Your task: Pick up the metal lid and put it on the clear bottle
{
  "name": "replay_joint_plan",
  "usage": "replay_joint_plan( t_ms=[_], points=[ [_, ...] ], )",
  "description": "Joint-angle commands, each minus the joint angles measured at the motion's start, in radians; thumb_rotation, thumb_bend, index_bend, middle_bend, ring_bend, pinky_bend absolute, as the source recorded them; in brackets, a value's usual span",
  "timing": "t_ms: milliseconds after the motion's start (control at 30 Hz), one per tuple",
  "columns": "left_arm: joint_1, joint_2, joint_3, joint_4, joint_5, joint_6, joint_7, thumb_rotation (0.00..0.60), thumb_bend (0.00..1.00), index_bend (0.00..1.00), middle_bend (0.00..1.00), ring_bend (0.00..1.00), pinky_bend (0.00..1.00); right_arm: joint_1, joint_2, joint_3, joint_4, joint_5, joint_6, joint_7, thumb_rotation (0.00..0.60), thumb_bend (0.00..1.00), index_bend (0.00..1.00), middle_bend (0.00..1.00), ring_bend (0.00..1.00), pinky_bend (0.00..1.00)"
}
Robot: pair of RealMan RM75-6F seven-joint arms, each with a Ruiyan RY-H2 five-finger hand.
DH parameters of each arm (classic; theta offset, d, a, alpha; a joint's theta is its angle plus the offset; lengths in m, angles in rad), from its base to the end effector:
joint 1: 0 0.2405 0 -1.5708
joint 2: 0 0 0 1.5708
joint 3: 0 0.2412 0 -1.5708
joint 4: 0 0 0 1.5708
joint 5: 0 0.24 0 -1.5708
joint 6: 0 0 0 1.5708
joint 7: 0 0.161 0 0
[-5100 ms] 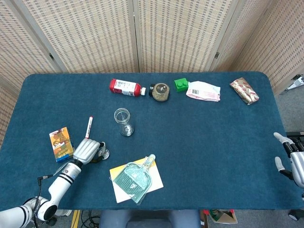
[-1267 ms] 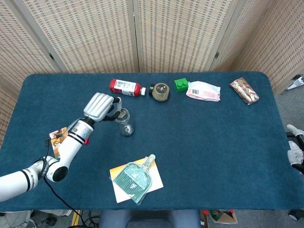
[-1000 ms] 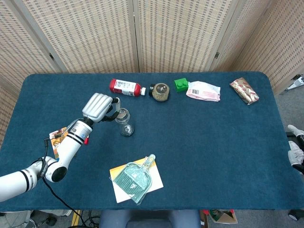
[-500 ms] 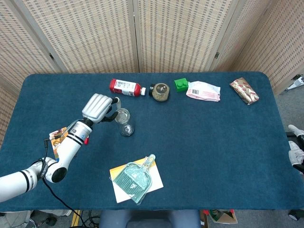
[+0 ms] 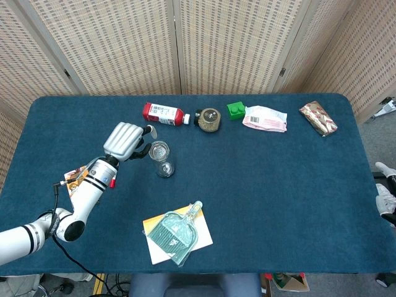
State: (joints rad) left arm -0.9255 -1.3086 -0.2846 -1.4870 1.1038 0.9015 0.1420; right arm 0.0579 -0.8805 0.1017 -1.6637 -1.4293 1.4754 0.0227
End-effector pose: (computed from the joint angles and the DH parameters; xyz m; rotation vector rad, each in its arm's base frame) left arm -0.0732 0.4331 0.0461 -1.8115 -0.8132 -1.1253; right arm -0.3260 -0.2031 0.2091 1.3302 -0.7811 0.7741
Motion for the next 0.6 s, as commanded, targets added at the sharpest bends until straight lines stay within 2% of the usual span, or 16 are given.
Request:
replay_joint_plan(
  t_ms=[33, 133, 200, 300, 333, 600],
  points=[
    [0.01, 0.029, -0.002, -0.036, -0.01, -0.019, -0.028, 0.6, 0.48, 0.43, 1.0, 1.0, 1.0, 0.001, 0.0, 0.0, 0.0, 0.0, -0.001, 0.0, 0.6, 0.44, 0.17, 0.26, 0.18, 0.32],
    [0.014, 0.053, 0.002, -0.065, -0.003, -0.035, -0.041, 0.594, 0.54, 0.43, 1.0, 1.0, 1.0, 0.002, -0.001, 0.0, 0.0, -0.001, -0.003, -0.001, 0.6, 0.44, 0.17, 0.26, 0.18, 0.32],
    [0.014, 0.065, 0.01, -0.081, 0.0, -0.047, -0.037, 0.548, 0.58, 0.43, 1.0, 1.0, 1.0, 0.003, -0.001, 0.001, -0.001, -0.002, -0.003, -0.002, 0.6, 0.44, 0.17, 0.26, 0.18, 0.32],
    [0.008, 0.076, 0.017, -0.096, -0.013, -0.069, -0.028, 0.396, 0.61, 0.4, 1.0, 1.0, 1.0, 0.003, 0.0, 0.001, -0.003, -0.005, -0.001, -0.003, 0.6, 0.44, 0.17, 0.26, 0.18, 0.32],
    [0.005, 0.078, 0.018, -0.099, -0.019, -0.075, -0.023, 0.372, 0.62, 0.39, 1.0, 1.0, 1.0, 0.003, 0.001, 0.001, -0.004, -0.005, 0.0, -0.004, 0.6, 0.44, 0.17, 0.26, 0.18, 0.32],
    [-0.005, 0.08, 0.026, -0.102, -0.044, -0.083, 0.002, 0.349, 0.64, 0.36, 1.0, 1.0, 1.0, -0.005, 0.004, -0.002, -0.008, -0.003, 0.009, -0.004, 0.6, 0.44, 0.17, 0.26, 0.18, 0.32]
  ],
)
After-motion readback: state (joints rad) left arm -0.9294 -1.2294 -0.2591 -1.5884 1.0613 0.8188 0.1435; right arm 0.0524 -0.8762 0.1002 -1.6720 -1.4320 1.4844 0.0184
